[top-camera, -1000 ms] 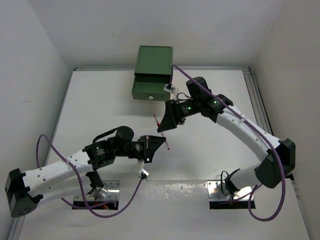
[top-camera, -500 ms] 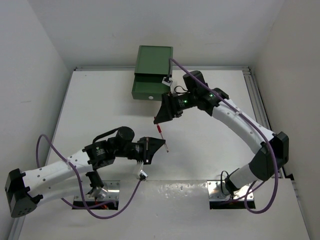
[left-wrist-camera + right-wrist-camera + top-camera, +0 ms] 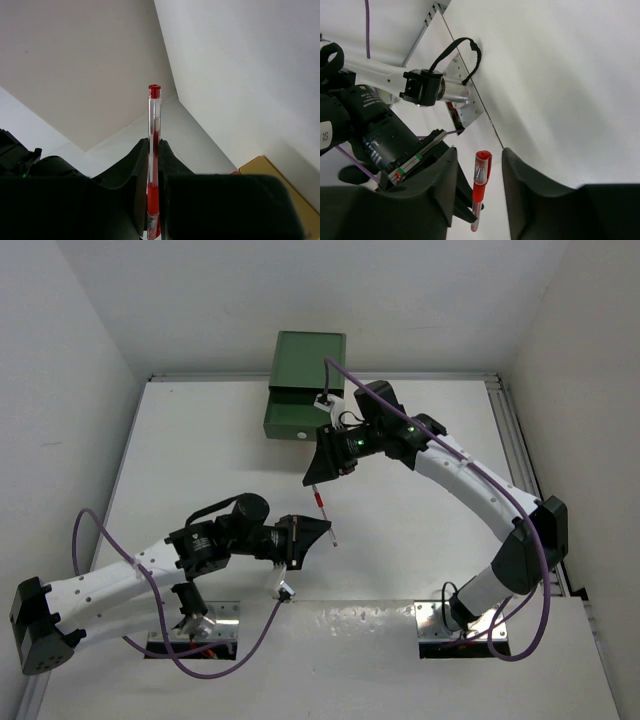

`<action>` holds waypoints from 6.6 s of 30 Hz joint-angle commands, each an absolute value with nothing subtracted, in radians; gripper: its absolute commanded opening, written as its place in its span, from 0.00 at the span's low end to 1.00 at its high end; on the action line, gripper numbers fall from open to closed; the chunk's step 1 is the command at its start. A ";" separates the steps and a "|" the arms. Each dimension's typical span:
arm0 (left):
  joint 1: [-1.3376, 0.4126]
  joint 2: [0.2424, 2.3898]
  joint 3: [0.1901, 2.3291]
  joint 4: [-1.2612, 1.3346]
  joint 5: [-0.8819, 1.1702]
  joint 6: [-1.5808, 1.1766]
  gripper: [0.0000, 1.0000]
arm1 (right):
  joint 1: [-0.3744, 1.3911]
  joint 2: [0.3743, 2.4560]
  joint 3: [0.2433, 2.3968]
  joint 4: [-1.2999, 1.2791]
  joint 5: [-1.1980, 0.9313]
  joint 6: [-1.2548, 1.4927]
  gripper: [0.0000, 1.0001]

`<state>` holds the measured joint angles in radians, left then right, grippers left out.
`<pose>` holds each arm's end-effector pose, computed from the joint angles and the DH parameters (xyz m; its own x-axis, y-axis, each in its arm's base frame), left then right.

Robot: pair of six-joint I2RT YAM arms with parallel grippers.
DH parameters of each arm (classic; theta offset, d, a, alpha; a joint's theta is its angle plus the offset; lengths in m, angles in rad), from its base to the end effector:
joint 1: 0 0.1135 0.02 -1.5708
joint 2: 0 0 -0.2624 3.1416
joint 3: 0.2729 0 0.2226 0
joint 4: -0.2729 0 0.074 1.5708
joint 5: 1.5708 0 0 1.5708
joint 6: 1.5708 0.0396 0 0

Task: Sort the stationery into containers
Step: Close the pen cap on the pen, then place the pen in the drawer, then close the pen cap on the storage box.

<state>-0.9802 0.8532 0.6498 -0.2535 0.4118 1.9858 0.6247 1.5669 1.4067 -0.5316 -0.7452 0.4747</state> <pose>0.0807 -0.1488 0.2780 0.9787 0.0462 0.2002 -0.1627 -0.4208 0.8924 0.2435 0.2087 0.3352 -0.8503 -0.1989 -0.4872 -0.5226 0.4291 0.7367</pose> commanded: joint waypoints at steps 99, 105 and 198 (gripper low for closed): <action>-0.724 0.919 0.747 -0.017 0.374 2.183 0.00 | 0.687 1.523 1.261 -0.664 -0.798 0.262 0.00; -0.726 0.904 0.715 0.015 0.399 2.184 0.00 | 0.667 1.545 1.333 -0.654 -0.792 0.278 0.00; -0.179 1.097 1.019 -0.334 0.378 0.118 0.55 | 0.219 1.460 1.468 -0.413 -0.409 0.158 0.23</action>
